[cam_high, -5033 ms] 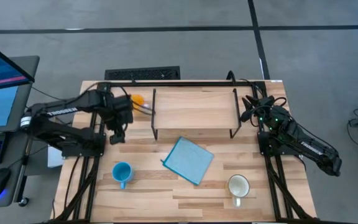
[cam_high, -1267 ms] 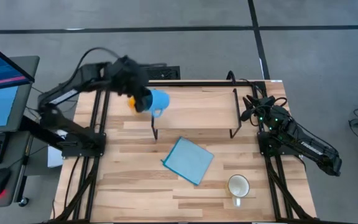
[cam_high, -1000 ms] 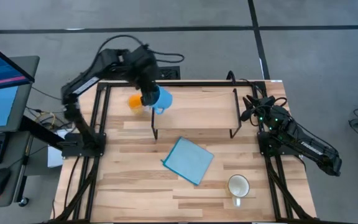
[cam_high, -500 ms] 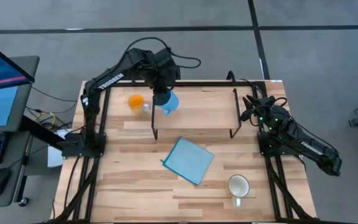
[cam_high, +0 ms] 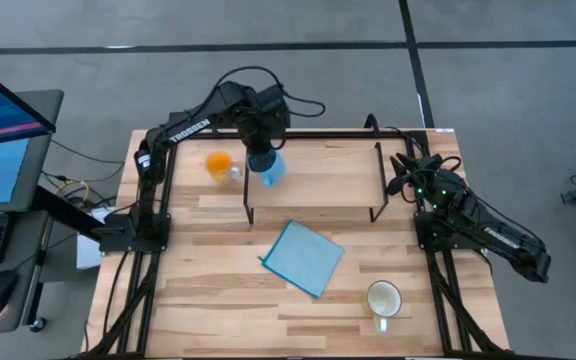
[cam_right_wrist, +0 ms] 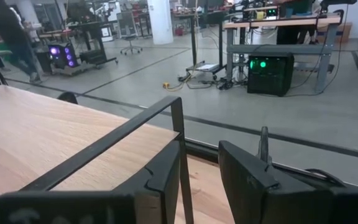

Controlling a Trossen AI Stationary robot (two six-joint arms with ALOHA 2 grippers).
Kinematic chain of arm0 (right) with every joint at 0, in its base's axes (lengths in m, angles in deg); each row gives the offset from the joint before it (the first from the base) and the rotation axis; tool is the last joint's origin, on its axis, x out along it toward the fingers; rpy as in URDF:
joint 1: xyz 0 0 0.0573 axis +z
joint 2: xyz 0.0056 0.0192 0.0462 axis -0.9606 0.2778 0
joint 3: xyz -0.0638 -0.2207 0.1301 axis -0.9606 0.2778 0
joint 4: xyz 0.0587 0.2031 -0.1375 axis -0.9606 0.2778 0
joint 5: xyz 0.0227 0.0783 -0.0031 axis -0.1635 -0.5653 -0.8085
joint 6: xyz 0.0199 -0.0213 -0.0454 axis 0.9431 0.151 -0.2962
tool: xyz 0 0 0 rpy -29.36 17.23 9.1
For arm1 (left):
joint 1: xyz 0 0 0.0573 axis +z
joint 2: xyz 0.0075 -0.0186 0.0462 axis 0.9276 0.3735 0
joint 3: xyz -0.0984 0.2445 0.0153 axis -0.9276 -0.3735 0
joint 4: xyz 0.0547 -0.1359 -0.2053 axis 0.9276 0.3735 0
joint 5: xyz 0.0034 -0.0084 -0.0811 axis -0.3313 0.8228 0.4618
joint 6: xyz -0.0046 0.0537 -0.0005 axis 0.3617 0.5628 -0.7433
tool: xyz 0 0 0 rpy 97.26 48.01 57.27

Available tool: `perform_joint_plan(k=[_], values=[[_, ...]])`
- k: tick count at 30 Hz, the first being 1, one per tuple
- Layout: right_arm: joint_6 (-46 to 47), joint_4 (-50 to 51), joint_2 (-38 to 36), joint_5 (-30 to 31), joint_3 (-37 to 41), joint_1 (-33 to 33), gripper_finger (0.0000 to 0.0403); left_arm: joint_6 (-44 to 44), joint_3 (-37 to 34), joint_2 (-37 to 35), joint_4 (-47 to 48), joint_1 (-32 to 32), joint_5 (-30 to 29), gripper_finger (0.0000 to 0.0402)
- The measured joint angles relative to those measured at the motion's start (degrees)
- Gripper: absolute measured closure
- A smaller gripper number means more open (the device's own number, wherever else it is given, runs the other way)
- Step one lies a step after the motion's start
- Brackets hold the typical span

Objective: Stack small to large cups/mugs on shelf
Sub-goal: Put the blue mug on the shelf

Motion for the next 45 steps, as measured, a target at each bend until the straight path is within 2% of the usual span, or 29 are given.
perform_joint_plan(k=[2,7,20,26,30,45], values=[[0.0,0.0,0.17,0.02,0.0,0.0,0.0269,-0.16,-1.24,0.02,-0.08,0.04,1.41,0.0396],[-0.01,0.0,0.5,0.01,0.0,0.0,0.0269,0.87,-3.5,0.02,-0.05,-0.69,-1.24,0.0396],[-0.04,0.0,0.5,0.0,0.0,0.0,0.0269,0.69,-6.19,-0.13,-0.08,-0.82,-0.99,0.0394],[-0.04,0.0,0.5,0.0,0.0,0.0,0.0269,1.36,-6.22,-0.13,0.01,-1.0,-1.35,0.0341],[-0.04,0.01,0.5,0.0,0.0,0.0,0.0269,1.94,-6.22,-0.13,-0.9,-1.43,-2.13,0.0319],[-0.05,0.0,0.5,0.0,0.0,0.0,0.0269,1.95,-6.24,-0.11,-8.55,-1.68,-1.64,0.0309]])
